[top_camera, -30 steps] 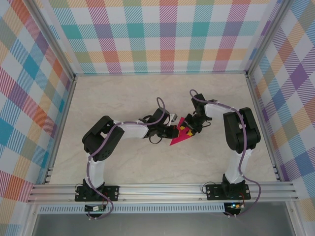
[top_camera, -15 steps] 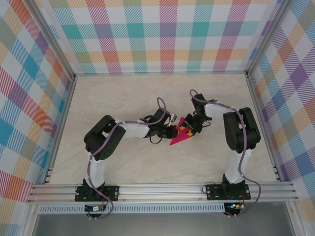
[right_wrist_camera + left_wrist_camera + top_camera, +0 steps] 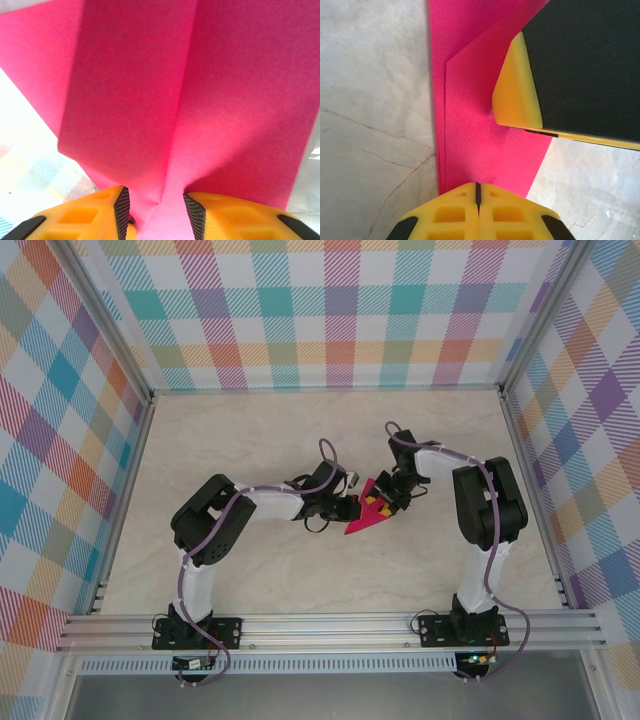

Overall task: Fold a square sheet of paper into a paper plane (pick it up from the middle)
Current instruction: Fourth fold the wing at the center of the table.

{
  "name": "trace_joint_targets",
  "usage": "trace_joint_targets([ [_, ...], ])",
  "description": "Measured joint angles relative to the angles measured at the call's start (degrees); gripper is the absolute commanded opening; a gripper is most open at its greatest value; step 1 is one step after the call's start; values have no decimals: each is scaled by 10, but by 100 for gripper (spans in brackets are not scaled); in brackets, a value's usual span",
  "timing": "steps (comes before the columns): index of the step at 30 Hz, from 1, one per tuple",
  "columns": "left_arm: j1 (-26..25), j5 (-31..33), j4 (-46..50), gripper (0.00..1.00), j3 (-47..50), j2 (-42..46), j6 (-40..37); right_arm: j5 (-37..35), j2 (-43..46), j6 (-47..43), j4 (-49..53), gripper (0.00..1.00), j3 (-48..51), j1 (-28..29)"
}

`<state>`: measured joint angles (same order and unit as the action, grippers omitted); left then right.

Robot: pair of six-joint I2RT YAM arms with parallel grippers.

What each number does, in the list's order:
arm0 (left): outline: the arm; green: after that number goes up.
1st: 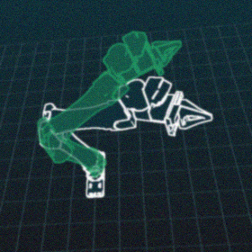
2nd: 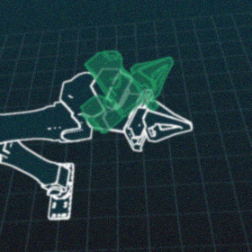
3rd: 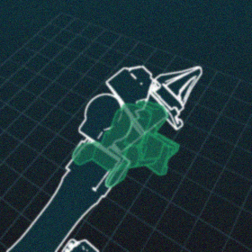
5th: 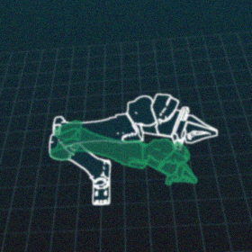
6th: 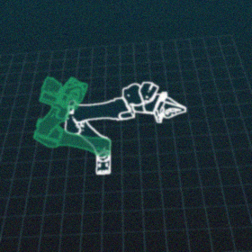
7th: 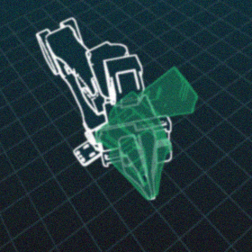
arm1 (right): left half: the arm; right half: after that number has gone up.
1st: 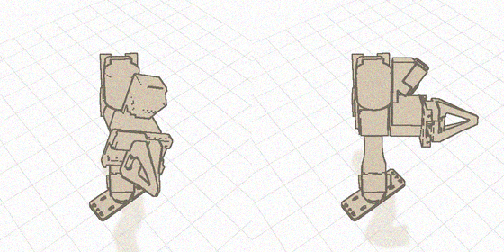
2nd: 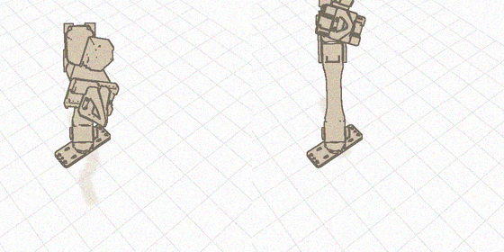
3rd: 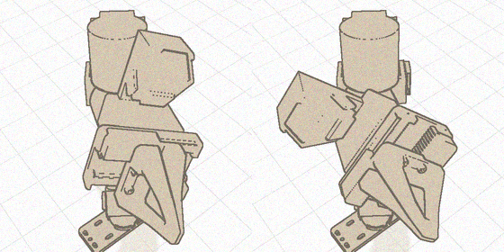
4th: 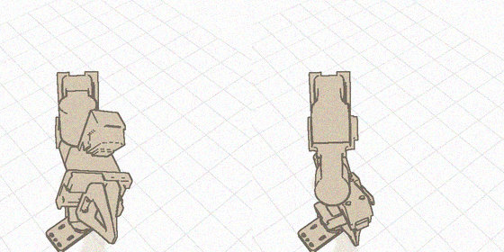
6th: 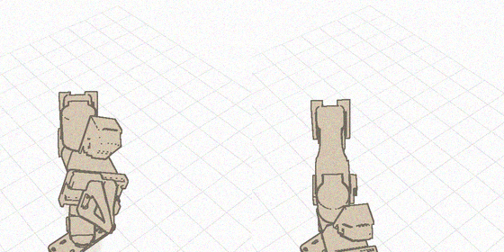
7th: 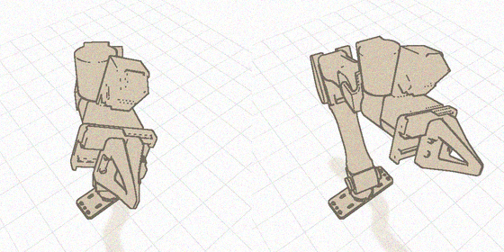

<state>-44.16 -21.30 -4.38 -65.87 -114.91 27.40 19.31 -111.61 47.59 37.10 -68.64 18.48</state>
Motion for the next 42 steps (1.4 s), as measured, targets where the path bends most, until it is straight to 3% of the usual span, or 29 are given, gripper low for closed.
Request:
trace_joint_targets([
  [23,0,10,34,0,-16,-6,-13,-27,42,-23,11,46,-12,9],
  [31,0,15,50,0,-23,-7,-13,-2,141,-79,-65,17,28,7],
  [42,-1,23,82,0,-39,-9,-13,75,77,-155,-164,12,83,3],
])
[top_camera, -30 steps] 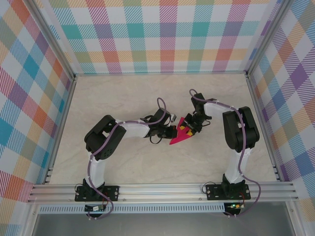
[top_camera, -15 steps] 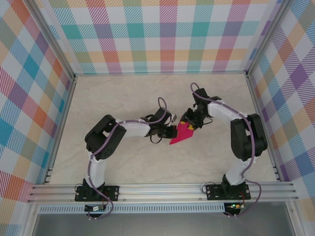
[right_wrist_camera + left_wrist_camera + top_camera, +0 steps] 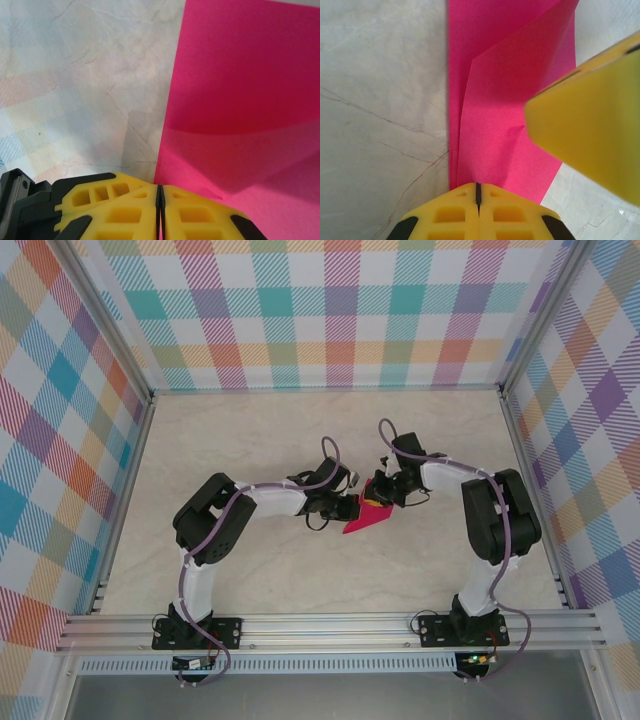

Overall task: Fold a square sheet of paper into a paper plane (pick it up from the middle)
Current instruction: Fourth fold the wing at the center of the table.

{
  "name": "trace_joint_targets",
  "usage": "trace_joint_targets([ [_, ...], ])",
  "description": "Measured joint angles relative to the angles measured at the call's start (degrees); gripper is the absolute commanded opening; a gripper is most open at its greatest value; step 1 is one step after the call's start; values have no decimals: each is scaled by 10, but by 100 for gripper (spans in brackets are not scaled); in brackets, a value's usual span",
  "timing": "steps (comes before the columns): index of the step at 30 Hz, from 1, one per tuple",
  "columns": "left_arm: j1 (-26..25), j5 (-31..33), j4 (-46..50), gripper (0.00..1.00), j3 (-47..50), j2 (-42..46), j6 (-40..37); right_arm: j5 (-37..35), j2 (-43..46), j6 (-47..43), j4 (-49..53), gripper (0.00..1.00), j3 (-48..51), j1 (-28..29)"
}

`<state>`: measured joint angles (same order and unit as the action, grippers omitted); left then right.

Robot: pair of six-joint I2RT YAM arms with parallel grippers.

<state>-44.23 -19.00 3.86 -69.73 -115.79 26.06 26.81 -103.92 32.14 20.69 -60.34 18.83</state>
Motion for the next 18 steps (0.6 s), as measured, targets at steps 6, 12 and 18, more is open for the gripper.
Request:
trace_joint_targets([
  [6,-1,4,17,0,-9,-2,0,17,-28,-25,-14,11,3,0],
  [12,-3,10,26,0,-15,-4,0,10,-42,-40,-14,11,3,-2],
  [18,-3,11,40,0,-21,-5,0,22,-40,-39,-36,10,18,-12],
])
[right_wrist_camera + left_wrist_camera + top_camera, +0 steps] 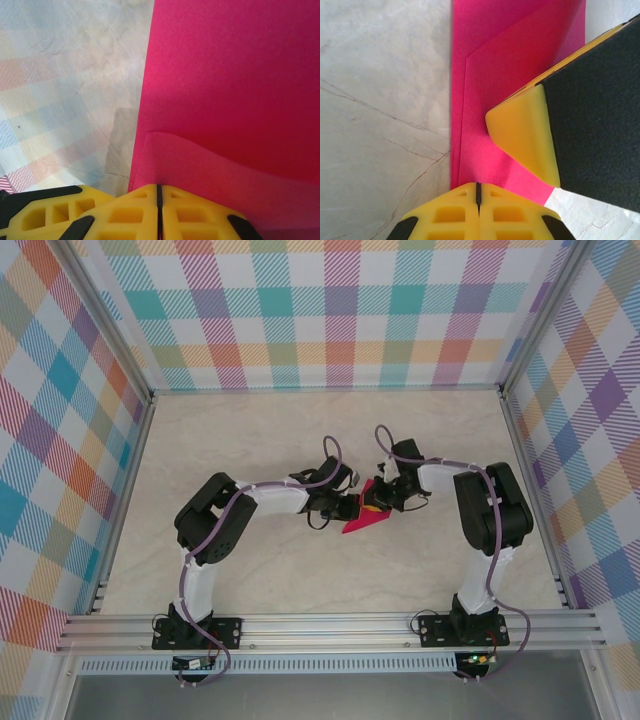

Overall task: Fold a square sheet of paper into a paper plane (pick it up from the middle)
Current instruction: Fourth fold the wing at the center of the table.

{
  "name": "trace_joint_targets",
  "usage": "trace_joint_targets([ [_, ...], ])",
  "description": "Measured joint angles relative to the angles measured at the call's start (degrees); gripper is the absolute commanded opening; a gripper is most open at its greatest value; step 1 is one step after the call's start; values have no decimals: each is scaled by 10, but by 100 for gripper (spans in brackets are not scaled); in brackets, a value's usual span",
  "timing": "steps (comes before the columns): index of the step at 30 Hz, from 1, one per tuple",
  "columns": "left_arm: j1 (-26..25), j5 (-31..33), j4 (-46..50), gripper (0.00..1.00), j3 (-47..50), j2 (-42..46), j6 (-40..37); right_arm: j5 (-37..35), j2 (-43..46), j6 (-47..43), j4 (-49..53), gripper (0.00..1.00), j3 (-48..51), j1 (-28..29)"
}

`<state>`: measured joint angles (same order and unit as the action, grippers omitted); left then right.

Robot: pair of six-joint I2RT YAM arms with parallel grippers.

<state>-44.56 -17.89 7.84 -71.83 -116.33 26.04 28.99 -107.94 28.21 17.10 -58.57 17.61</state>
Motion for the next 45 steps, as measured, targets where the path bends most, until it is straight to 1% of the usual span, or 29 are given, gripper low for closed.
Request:
trace_joint_targets([
  [6,0,1,2,0,1,0,-2,1,16,7,-53,10,34,-11],
  [14,0,1,0,0,3,0,-2,-66,55,29,-168,10,100,-40],
  [19,0,0,0,0,3,0,-2,-97,66,44,-208,11,118,-48],
  [22,0,0,1,0,3,0,-4,-119,83,43,-222,12,126,-69],
  [24,0,0,2,0,3,0,-4,-115,113,43,-225,13,133,-81],
  [26,0,0,2,0,3,0,-4,-97,142,44,-231,13,139,-83],
  [30,0,1,11,0,-1,0,-4,-48,162,49,-241,12,143,-58],
  [34,0,2,20,0,-4,0,-4,-12,135,57,-238,11,147,-37],
  [38,0,4,27,0,-7,0,-4,10,82,59,-233,9,147,-35],
  [41,0,5,30,0,-7,0,-4,17,57,59,-221,8,142,-35],
  [45,0,5,32,0,-8,0,-4,-5,52,59,-201,8,125,-35],
])
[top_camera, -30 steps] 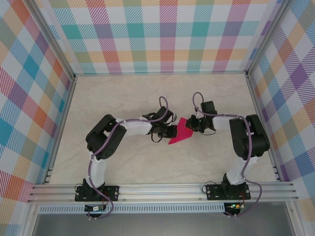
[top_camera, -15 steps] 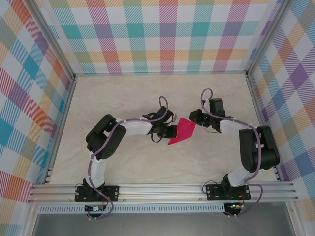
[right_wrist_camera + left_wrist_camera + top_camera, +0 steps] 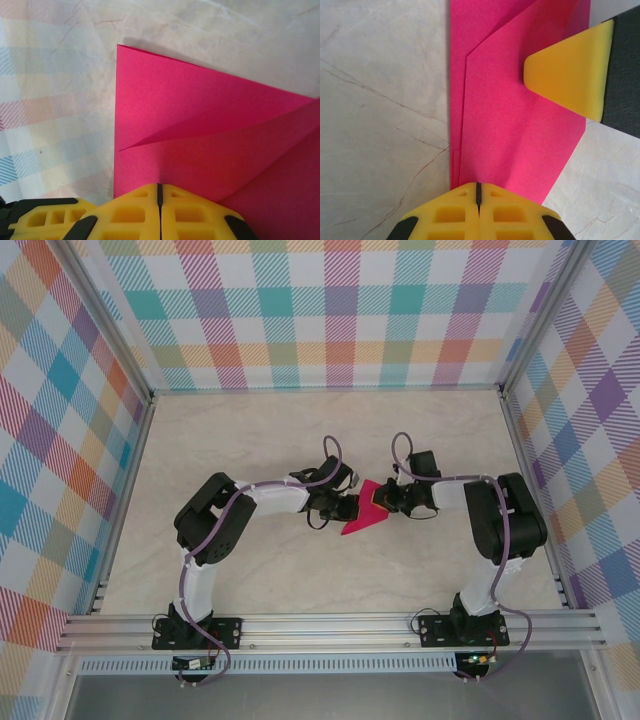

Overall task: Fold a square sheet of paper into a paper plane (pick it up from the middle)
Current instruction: Fourth fold the wing at the center of the table.

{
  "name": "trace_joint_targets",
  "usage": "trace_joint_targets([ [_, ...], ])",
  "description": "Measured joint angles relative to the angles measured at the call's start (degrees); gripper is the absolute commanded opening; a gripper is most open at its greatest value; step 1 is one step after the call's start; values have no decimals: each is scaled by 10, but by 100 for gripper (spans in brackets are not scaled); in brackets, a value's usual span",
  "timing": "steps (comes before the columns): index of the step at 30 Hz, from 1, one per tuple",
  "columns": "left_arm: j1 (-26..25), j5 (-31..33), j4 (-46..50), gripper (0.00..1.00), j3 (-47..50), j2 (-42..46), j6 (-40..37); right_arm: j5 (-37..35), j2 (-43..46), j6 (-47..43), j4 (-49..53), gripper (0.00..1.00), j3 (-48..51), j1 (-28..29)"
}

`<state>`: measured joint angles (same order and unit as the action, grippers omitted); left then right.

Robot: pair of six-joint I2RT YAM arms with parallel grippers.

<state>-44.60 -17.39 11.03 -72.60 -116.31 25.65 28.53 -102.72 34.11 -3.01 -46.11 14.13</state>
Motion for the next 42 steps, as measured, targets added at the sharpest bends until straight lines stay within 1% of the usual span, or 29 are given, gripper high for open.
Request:
trace_joint_targets([
  [11,0,0,0,0,0,0,0,-50,1,49,26,7,-19,2],
  [14,0,0,0,0,0,0,0,-54,1,63,22,7,-19,-1],
  [24,0,0,0,0,0,0,0,-88,1,90,-30,8,-9,-43],
  [31,0,0,0,0,0,0,0,-104,2,102,-45,7,-6,-58],
  [35,0,0,0,0,0,0,0,-130,18,103,-48,9,3,-82],
  [38,0,0,0,0,0,0,0,-113,44,100,-51,9,11,-97],
  [42,0,0,0,0,0,0,0,-44,70,100,-66,10,12,-88],
])
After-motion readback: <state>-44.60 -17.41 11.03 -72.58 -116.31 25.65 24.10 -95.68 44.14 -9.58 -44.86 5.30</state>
